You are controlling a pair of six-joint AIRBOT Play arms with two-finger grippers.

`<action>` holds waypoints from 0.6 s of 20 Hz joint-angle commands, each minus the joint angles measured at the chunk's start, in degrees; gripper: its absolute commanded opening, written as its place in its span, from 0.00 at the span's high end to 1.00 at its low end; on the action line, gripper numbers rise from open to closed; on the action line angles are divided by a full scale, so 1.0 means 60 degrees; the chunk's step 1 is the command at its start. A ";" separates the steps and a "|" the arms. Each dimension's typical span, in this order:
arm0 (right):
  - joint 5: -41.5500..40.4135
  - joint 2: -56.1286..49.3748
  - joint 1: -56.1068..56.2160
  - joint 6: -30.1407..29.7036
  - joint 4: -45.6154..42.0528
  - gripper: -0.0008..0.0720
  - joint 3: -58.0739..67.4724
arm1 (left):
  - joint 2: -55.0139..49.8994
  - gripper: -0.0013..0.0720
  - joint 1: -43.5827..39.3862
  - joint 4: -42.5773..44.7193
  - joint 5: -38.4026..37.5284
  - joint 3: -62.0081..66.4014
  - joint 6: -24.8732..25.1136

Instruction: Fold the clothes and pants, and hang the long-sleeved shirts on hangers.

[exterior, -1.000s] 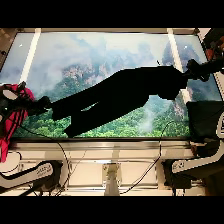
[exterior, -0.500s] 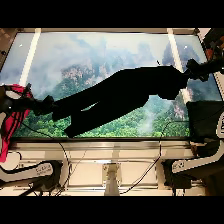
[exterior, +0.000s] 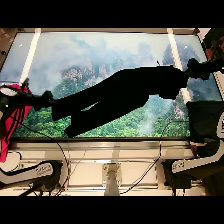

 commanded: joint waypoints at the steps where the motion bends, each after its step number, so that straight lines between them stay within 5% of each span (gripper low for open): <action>1: -0.0266 0.0011 -0.0415 -0.0189 0.0426 0.97 0.0131 | 0.0878 0.97 0.0127 -0.2157 0.0266 0.0943 0.0994; 5: 0.0044 0.0062 -0.1322 -0.0193 0.1486 0.97 0.0758 | 0.1869 0.97 0.0142 -0.2546 0.1967 0.1803 0.1002; 12: -0.0102 0.0262 -0.1763 -0.0200 0.2838 0.97 0.0962 | 0.1672 0.98 0.0131 -0.3778 0.3085 0.1825 0.1002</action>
